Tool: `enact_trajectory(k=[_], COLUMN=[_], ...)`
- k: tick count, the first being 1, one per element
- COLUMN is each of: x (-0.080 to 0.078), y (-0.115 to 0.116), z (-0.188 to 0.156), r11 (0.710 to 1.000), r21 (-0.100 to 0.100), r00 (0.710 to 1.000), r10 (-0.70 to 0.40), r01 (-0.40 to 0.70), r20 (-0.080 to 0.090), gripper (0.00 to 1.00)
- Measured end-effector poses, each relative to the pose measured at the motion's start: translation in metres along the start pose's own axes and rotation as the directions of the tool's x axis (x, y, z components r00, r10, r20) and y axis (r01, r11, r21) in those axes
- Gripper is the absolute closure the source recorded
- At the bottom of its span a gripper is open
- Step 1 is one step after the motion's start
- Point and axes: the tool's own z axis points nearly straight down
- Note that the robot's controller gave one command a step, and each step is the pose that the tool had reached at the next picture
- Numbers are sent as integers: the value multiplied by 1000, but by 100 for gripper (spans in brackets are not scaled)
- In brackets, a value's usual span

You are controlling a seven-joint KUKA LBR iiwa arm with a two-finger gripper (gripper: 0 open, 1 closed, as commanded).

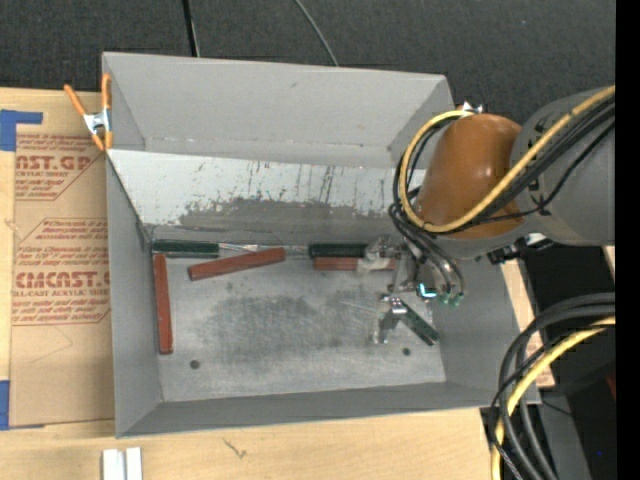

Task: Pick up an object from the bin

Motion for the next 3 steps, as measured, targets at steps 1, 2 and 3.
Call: enact_trajectory(k=[1, 2, 3], x=[-2, -6, -7], y=[0, -47, -63], z=[-4, 23, 32], r11=[1000, 1000, 1000], r21=[1, -1, 1], r00=[1000, 1000, 1000], r10=[0, -26, -28], r01=[0, 27, 28], r20=[7, 11, 11], gripper=[0, 0, 0])
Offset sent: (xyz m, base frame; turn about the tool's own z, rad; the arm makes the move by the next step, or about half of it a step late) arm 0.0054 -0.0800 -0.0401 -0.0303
